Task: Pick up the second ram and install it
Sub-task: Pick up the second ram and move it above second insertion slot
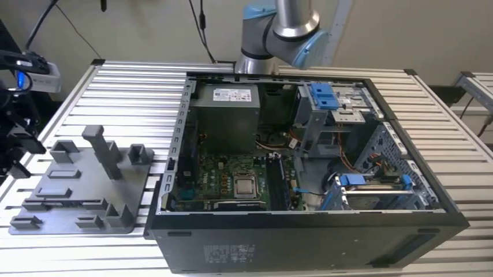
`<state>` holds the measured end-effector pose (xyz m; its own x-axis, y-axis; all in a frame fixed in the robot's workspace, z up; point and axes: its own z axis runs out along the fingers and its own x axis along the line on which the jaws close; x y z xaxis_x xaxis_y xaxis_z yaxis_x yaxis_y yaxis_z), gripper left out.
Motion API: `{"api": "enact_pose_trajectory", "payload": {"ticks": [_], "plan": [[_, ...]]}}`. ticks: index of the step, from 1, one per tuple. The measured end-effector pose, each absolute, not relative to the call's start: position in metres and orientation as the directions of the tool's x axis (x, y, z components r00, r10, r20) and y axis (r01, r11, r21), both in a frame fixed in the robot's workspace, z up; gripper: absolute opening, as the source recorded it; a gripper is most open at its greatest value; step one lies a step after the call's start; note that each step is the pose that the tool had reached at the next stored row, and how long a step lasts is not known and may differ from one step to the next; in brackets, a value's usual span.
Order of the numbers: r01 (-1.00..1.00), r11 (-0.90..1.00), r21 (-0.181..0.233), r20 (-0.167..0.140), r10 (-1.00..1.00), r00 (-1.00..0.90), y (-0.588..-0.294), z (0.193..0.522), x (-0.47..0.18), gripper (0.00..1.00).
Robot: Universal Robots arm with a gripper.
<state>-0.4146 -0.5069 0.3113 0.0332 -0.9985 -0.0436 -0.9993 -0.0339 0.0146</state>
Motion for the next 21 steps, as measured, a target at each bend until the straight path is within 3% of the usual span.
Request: {"api": "enact_pose_trajectory", "payload": {"ticks": [21], "plan": [[-0.999,-0.041,0.014,-0.044,-0.998,0.041,-0.513,0.273,-0.415,0.54]]}}
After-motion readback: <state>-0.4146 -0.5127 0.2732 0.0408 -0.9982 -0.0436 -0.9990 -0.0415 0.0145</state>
